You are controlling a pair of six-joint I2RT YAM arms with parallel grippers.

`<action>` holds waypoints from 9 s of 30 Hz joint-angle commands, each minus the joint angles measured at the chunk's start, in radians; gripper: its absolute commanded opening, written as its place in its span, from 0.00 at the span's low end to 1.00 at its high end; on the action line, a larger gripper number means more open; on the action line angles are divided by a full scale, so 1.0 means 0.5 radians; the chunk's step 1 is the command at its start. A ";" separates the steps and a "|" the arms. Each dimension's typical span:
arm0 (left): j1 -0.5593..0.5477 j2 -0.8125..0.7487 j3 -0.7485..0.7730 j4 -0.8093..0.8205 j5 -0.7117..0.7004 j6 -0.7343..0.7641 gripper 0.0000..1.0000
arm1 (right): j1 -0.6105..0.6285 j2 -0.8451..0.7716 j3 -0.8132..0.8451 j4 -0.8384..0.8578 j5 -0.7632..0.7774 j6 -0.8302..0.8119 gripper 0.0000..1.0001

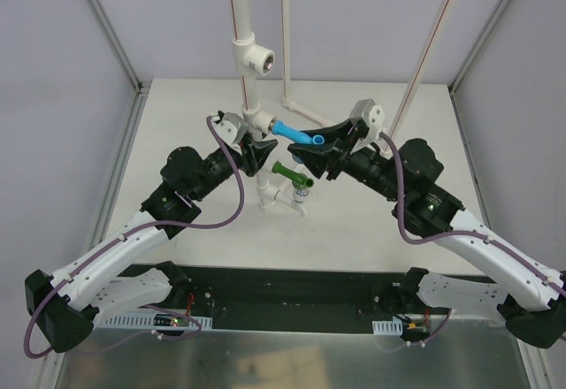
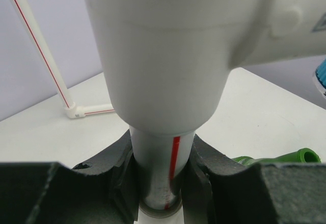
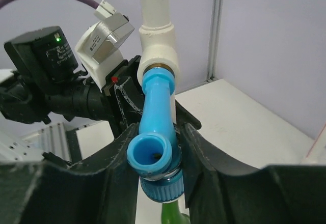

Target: Install the water faucets

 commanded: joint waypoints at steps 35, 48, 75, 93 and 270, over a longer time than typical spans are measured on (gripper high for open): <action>-0.028 -0.027 -0.017 -0.102 0.009 -0.207 0.00 | -0.098 -0.227 -0.074 0.193 0.761 2.572 0.57; -0.028 -0.030 -0.002 -0.105 0.018 -0.213 0.00 | -0.104 -0.593 -0.139 -0.025 1.031 0.905 0.59; -0.025 -0.036 0.032 -0.126 0.043 -0.235 0.00 | -0.018 -0.455 -0.062 -0.203 -0.445 -2.205 0.68; -0.025 -0.066 0.014 -0.133 0.037 -0.225 0.00 | 0.230 -0.093 0.198 -0.510 -0.270 -2.555 0.64; -0.028 -0.070 -0.011 -0.123 0.049 -0.189 0.00 | 0.083 -0.047 0.122 -0.243 -0.101 -2.770 0.57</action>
